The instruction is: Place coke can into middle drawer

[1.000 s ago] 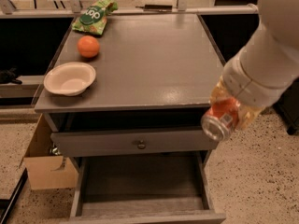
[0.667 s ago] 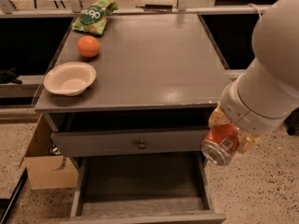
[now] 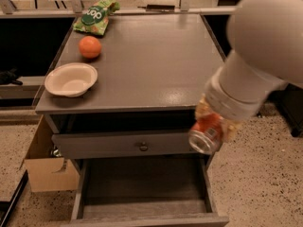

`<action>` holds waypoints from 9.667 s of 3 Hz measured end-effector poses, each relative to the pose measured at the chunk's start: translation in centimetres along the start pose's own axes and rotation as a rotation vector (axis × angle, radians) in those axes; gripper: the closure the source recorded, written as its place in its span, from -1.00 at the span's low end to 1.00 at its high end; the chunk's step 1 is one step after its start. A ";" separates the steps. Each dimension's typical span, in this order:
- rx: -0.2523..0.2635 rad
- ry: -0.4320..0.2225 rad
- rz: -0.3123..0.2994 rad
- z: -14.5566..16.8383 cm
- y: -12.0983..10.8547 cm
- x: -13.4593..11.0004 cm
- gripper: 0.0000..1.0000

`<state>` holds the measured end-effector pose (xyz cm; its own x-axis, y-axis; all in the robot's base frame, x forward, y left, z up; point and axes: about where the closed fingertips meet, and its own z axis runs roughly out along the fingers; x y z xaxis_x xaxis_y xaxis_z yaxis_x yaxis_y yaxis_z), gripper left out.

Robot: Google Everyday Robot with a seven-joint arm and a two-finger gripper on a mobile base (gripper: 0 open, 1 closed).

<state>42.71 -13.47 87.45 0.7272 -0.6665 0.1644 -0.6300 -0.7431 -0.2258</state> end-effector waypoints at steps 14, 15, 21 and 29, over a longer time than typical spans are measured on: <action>-0.098 -0.364 -0.066 21.4 -0.4 -8.2 1.00; -0.100 -0.432 -0.012 24.2 3.2 -10.3 1.00; 0.026 -0.635 0.060 27.6 3.7 -10.4 1.00; 0.138 -0.783 0.107 31.8 5.3 -13.4 1.00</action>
Offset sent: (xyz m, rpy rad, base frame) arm 0.0497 0.0589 -0.0423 0.0083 0.1010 0.1085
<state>38.31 -6.60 53.47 0.6770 -0.4597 -0.5748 -0.7050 -0.6293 -0.3270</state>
